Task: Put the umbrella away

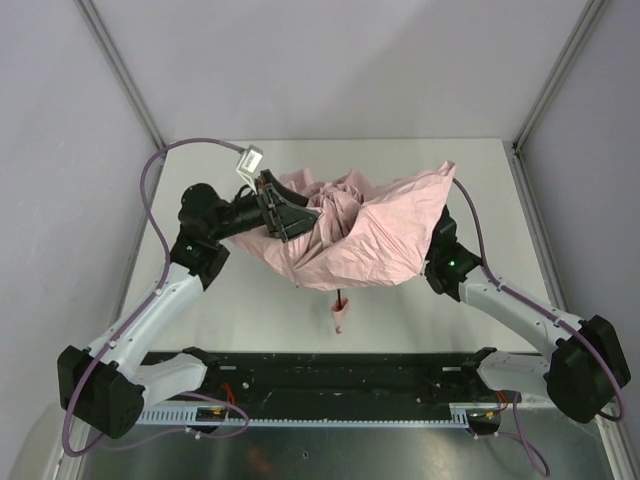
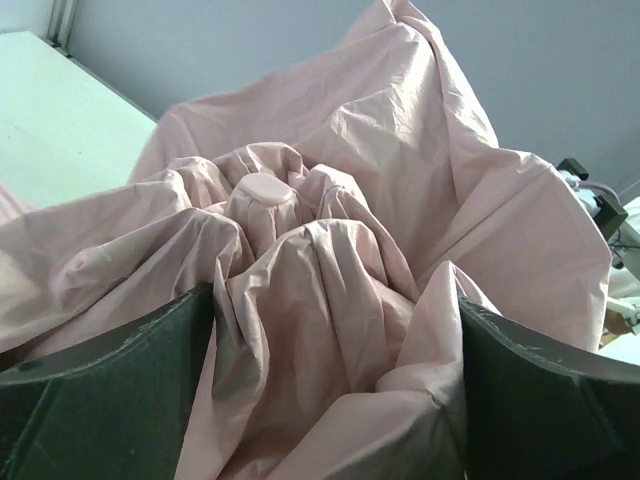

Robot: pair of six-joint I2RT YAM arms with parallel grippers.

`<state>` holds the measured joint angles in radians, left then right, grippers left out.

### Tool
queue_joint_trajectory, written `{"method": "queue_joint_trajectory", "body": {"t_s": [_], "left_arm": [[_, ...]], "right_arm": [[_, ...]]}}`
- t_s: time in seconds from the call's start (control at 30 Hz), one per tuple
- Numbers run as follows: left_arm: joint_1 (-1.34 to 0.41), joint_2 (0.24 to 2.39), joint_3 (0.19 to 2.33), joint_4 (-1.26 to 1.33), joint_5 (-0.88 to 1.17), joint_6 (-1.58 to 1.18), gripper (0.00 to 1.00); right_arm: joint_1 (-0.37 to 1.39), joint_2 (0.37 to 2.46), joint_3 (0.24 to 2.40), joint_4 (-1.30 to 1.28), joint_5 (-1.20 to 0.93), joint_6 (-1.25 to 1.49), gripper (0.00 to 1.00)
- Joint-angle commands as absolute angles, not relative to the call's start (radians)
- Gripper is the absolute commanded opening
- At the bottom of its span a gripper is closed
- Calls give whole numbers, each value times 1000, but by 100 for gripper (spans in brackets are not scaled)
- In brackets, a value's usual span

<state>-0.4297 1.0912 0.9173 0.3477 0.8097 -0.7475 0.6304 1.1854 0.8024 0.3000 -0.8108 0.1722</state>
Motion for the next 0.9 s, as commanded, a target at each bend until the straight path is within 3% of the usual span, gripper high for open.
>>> {"method": "queue_joint_trajectory", "body": {"t_s": [0.0,0.23,0.37,0.43,0.6,0.87], "left_arm": [[-444,1077,902,408,857,-758,96],[-435,1062,859,407,863,-777,99],[-435,1043,836,402,855,-786,88],[-431,1020,815,390,852,-792,88],[-392,906,745,292,804,-786,99],[-291,705,777,-158,407,-683,99]], "right_arm": [[669,1124,866,406,-957,161,0],[672,1097,884,355,-1012,162,0],[667,1060,900,257,-960,100,0],[664,1037,901,231,-863,81,0],[668,1017,901,221,-556,92,0],[700,1040,920,133,-169,73,0]]}}
